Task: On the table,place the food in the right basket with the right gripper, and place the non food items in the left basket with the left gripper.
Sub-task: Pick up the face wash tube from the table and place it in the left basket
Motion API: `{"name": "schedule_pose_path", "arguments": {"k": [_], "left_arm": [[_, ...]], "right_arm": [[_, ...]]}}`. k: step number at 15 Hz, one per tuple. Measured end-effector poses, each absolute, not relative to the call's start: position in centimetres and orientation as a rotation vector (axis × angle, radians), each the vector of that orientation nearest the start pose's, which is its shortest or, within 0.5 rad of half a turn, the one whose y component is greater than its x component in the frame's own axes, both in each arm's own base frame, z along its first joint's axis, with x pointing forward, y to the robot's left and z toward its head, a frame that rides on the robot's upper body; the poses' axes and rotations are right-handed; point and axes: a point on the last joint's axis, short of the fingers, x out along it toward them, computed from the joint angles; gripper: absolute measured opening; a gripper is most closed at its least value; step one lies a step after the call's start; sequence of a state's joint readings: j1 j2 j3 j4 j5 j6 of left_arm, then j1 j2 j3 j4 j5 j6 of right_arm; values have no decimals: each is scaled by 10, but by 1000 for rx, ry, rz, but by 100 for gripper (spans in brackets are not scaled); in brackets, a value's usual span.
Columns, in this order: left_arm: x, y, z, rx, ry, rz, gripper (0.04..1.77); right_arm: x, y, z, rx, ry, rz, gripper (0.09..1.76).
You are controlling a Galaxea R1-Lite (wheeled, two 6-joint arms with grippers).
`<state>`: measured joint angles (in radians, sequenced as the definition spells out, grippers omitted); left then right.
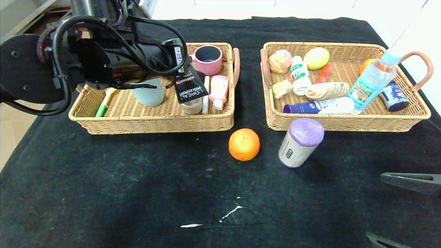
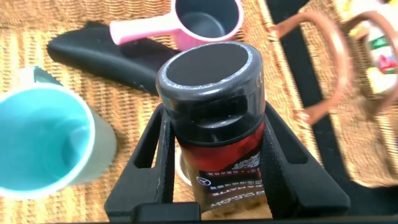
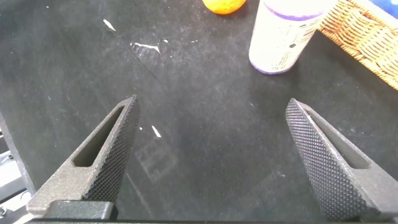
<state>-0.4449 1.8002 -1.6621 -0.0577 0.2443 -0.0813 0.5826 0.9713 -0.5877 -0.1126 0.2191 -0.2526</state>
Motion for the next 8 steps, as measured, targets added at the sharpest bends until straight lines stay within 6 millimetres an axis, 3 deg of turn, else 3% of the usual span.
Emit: {"name": "schedule_pose_path", "arguments": {"k": [4,8], "left_arm": [[335,-150,331,-57,59,-186,83],[338,-151,329,-55,63,-184,115]], "right_arm": [[96,69,226,-287,164,825,171],[95,68,227,-285,158,823,171]]}}
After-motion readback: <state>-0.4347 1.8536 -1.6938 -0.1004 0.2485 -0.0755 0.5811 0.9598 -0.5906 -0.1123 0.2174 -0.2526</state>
